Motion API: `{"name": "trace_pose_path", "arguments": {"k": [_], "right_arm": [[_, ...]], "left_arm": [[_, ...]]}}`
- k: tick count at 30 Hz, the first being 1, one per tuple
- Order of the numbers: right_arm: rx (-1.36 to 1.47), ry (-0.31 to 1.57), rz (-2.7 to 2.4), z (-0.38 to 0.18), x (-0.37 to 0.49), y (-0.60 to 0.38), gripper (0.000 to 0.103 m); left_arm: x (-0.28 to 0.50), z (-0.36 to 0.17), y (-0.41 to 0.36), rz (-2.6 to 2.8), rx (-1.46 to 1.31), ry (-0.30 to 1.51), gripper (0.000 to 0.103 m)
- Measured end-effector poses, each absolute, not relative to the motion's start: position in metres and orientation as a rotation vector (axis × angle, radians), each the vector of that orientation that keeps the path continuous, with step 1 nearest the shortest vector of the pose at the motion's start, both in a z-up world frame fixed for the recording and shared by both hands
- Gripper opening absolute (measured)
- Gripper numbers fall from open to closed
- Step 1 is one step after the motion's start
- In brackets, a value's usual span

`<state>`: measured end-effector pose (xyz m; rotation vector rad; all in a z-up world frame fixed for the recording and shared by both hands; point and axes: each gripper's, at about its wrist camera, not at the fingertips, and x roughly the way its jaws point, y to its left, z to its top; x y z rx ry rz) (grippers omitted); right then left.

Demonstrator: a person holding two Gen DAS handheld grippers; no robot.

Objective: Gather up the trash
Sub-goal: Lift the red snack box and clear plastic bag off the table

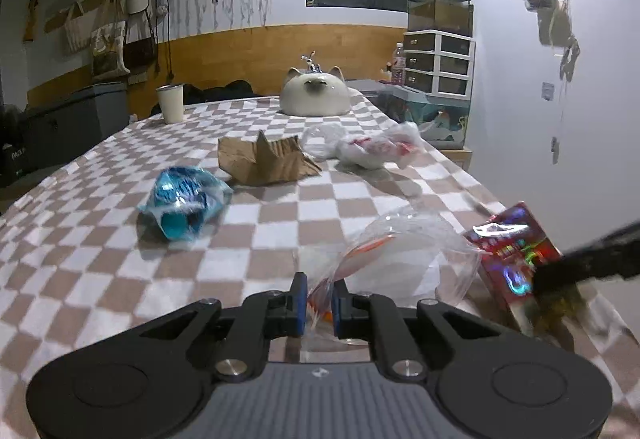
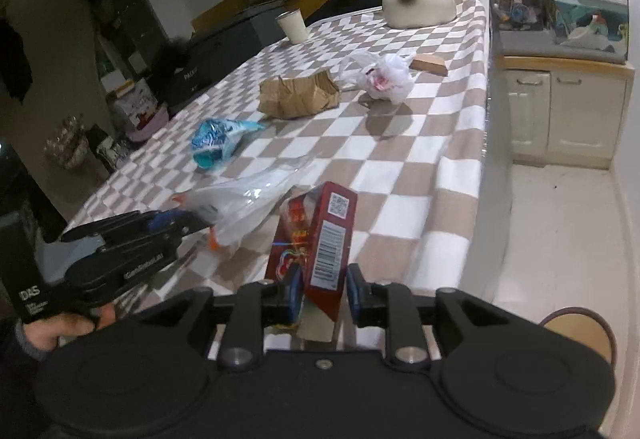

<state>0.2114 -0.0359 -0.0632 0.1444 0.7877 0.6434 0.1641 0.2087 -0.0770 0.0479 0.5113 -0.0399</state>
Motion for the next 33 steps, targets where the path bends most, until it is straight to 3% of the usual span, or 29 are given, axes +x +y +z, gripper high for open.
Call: {"name": "trace_pose_path", "arguments": {"k": [4, 6, 8, 9, 22, 23, 26, 33], "right_arm": [[0.121, 0.754, 0.558, -0.064, 0.205, -0.039, 0.038], [0.156, 0.742, 0.548, -0.063, 0.202, -0.041, 0.066], [0.18, 0.718, 0.534, -0.061, 0.195, -0.038, 0.08], [0.186, 0.703, 0.527, -0.061, 0.192, -0.036, 0.081], [0.062, 0.692, 0.335, -0.078, 0.193, 0.017, 0.081], [0.048, 0.687, 0.328, -0.08, 0.193, 0.02, 0.08], [0.009, 0.662, 0.302, -0.081, 0.189, 0.021, 0.06], [0.022, 0.656, 0.357, -0.079, 0.179, 0.005, 0.053]], "left_arm": [[0.148, -0.08, 0.201, -0.002, 0.044, 0.499, 0.013], [0.141, -0.08, 0.199, 0.017, 0.037, 0.488, 0.013], [0.136, -0.08, 0.199, 0.037, 0.038, 0.485, 0.013], [0.133, -0.08, 0.198, 0.045, 0.041, 0.484, 0.013], [0.11, -0.082, 0.191, 0.091, 0.096, 0.505, 0.012], [0.109, -0.081, 0.19, 0.086, 0.1, 0.505, 0.012], [0.104, -0.08, 0.186, 0.07, 0.108, 0.494, 0.015], [0.104, -0.08, 0.175, 0.055, 0.128, 0.491, 0.014]]}}
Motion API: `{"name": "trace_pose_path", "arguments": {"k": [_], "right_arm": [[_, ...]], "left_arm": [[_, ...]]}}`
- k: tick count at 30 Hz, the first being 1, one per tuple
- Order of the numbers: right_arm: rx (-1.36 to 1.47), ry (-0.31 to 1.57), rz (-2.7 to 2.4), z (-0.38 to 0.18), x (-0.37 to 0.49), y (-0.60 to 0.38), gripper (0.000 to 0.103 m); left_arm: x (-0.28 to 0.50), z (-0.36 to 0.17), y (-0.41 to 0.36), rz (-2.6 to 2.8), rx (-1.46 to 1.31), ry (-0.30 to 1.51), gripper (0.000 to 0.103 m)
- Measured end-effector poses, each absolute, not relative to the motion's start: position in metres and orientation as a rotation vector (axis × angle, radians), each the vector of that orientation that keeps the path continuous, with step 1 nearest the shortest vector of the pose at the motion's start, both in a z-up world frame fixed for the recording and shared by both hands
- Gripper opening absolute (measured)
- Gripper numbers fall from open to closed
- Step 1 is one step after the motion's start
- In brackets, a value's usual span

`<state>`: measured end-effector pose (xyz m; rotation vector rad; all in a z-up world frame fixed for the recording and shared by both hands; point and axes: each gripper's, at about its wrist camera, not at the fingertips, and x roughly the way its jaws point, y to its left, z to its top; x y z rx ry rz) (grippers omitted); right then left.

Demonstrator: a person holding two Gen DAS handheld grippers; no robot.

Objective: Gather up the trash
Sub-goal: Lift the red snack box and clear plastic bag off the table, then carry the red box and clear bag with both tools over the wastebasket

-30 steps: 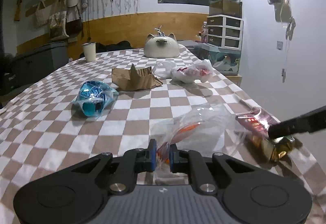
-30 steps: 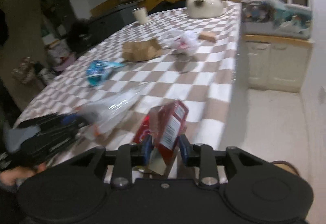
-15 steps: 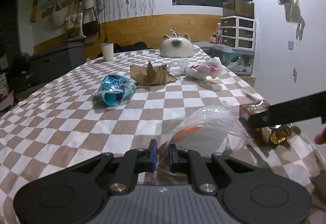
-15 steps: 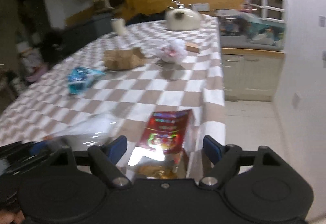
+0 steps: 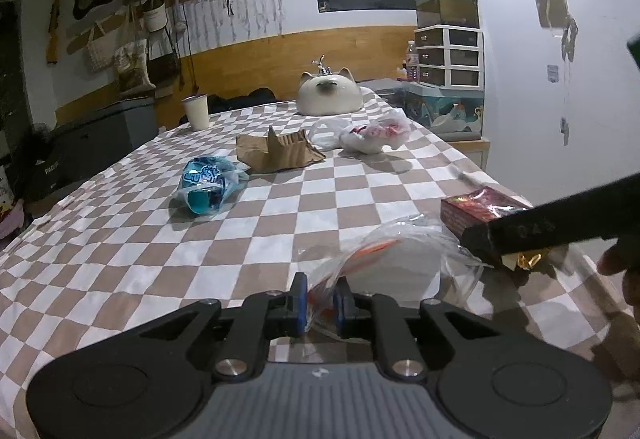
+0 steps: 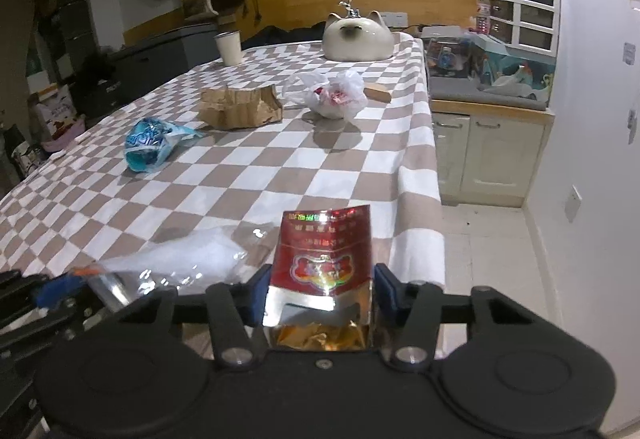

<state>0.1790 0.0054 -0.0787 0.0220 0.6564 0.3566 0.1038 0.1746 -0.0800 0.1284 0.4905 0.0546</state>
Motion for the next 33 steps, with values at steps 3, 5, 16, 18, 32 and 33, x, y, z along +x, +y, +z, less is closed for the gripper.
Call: {"name": "trace_pose_path", "arguments": {"k": [3, 5, 16, 18, 32, 33], "right_arm": [[0.019, 0.655, 0.371, -0.078, 0.173, 0.003, 0.053], [0.016, 0.65, 0.377, -0.078, 0.169, 0.0, 0.052], [0.038, 0.592, 0.4, -0.061, 0.146, -0.024, 0.051], [0.04, 0.578, 0.402, -0.059, 0.14, -0.029, 0.051], [0.068, 0.5, 0.327, -0.043, 0.11, -0.095, 0.051], [0.065, 0.495, 0.317, -0.042, 0.108, -0.1, 0.051]], "left_arm": [[0.102, -0.079, 0.171, 0.053, 0.131, 0.486, 0.013], [0.1, -0.078, 0.171, 0.058, 0.119, 0.48, 0.012], [0.082, -0.062, 0.175, 0.109, 0.031, 0.434, 0.005], [0.079, -0.059, 0.171, 0.111, 0.034, 0.429, 0.005], [0.069, -0.044, 0.117, 0.02, 0.016, 0.384, 0.005], [0.07, -0.043, 0.111, 0.011, 0.016, 0.384, 0.005]]}}
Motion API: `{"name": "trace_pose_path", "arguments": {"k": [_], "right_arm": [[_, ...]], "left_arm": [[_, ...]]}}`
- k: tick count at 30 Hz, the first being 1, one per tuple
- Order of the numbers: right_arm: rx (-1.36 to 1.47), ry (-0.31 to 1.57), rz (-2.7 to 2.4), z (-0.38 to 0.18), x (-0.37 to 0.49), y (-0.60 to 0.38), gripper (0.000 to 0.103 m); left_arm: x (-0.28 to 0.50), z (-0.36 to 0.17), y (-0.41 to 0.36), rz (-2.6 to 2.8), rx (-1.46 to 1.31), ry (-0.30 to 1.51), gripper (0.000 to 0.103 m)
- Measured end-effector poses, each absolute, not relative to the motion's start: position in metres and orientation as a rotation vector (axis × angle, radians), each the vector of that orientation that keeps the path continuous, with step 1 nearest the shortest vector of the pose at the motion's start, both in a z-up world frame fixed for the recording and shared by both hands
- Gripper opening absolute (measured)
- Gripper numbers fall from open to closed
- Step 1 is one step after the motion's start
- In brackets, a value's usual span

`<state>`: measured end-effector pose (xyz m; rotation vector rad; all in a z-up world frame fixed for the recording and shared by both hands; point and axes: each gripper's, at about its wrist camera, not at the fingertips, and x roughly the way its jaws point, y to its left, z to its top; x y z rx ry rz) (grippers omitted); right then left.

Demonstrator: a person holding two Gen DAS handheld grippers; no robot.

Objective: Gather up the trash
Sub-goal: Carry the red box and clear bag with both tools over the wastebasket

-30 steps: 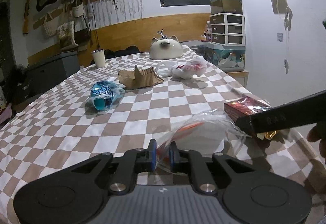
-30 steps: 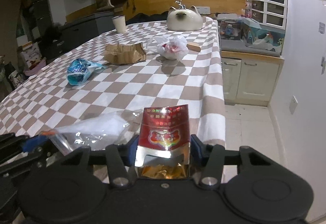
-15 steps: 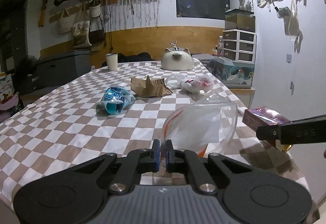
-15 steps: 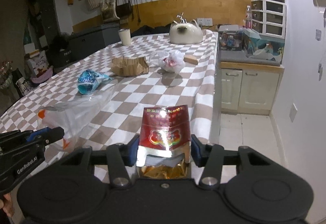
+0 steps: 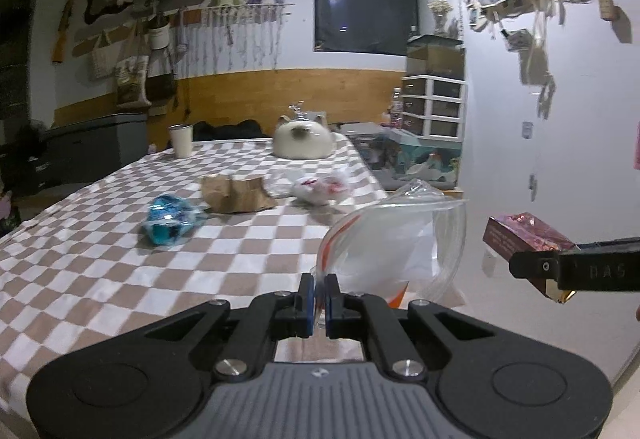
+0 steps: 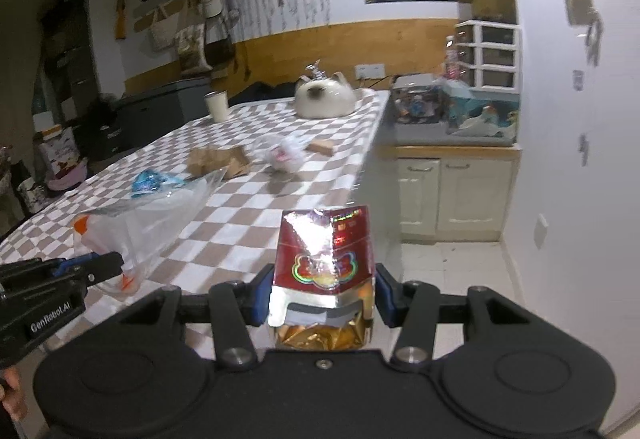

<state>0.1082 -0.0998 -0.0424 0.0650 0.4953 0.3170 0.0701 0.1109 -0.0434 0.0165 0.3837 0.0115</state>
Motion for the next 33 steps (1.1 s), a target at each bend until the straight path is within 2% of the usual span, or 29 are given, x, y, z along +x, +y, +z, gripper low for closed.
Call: {"name": "trace_pose_path", "arguments": {"k": [19, 26, 33], "right_arm": [[0.086, 0.457, 0.081, -0.057, 0.078, -0.228, 0.051], [0.121, 0.482, 0.006, -0.083, 0.078, -0.271, 0.051], [0.183, 0.586, -0.066, -0.138, 0.096, -0.302, 0.051]], "left_arm": [[0.091, -0.045, -0.016, -0.213, 0.004, 0.385, 0.005], [0.114, -0.076, -0.061, -0.281, 0.017, 0.452, 0.005], [0.146, -0.13, -0.094, -0.321, 0.034, 0.593, 0.005]]}}
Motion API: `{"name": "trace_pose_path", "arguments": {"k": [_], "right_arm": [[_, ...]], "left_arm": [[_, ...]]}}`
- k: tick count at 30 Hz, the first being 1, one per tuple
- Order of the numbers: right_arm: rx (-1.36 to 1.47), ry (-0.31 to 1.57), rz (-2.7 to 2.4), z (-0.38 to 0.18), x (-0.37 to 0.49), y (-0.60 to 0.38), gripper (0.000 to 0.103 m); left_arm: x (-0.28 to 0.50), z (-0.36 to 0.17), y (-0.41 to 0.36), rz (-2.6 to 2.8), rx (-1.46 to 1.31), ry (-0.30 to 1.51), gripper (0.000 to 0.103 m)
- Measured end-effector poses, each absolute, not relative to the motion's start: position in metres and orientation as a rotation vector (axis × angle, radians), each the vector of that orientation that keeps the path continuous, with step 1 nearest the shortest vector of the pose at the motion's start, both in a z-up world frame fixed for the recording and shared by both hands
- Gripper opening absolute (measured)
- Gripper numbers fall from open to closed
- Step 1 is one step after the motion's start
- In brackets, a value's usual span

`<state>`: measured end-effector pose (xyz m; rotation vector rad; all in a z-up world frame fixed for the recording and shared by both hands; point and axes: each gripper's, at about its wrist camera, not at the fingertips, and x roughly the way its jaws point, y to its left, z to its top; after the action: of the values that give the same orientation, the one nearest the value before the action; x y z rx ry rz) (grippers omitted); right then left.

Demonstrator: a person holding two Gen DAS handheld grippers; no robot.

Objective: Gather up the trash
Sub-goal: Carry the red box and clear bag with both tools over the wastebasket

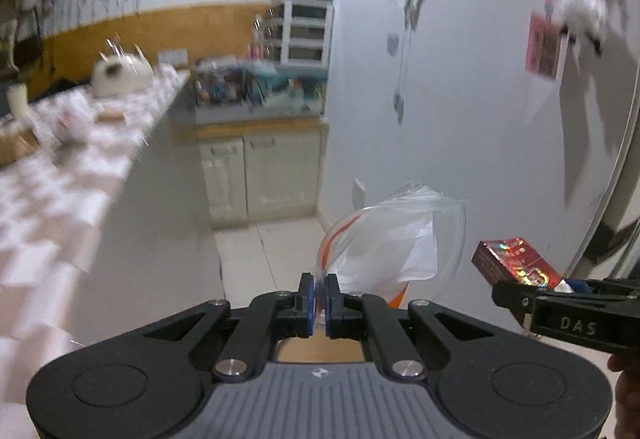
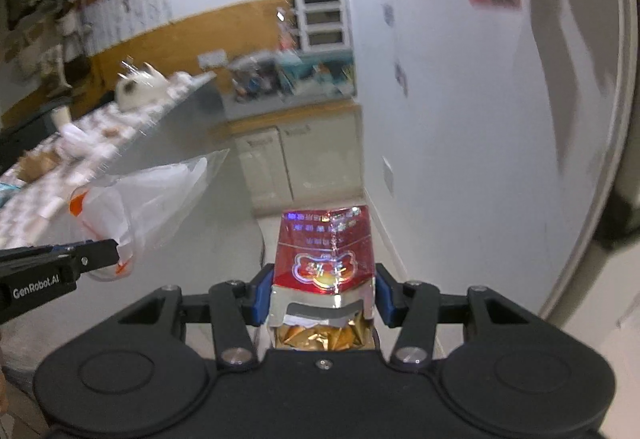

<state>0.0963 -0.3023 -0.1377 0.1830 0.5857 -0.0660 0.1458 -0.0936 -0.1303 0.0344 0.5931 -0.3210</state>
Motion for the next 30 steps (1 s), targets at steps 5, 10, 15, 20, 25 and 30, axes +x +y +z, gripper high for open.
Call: {"name": "trace_pose_path", "arguments": {"k": [5, 10, 15, 20, 25, 30], "right_arm": [[0.252, 0.688, -0.095, -0.189, 0.117, -0.314, 0.051], [0.362, 0.761, -0.12, -0.241, 0.142, -0.32, 0.051], [0.441, 0.821, -0.153, -0.288, 0.174, -0.314, 0.051], [0.535, 0.875, -0.196, -0.341, 0.209, -0.308, 0.051], [0.601, 0.946, -0.222, -0.395, 0.237, -0.308, 0.051], [0.586, 0.971, -0.191, -0.429, 0.272, -0.317, 0.051]], "left_arm": [[0.174, -0.171, -0.107, -0.336, 0.048, 0.688, 0.005], [0.204, -0.217, -0.118, -0.338, 0.058, 0.78, 0.005], [0.239, -0.258, -0.122, -0.32, 0.059, 0.845, 0.005], [0.278, -0.31, -0.123, -0.283, 0.03, 0.907, 0.005], [0.311, -0.36, -0.126, -0.262, 0.019, 0.973, 0.005], [0.338, -0.413, -0.12, -0.229, -0.018, 1.058, 0.005]]}}
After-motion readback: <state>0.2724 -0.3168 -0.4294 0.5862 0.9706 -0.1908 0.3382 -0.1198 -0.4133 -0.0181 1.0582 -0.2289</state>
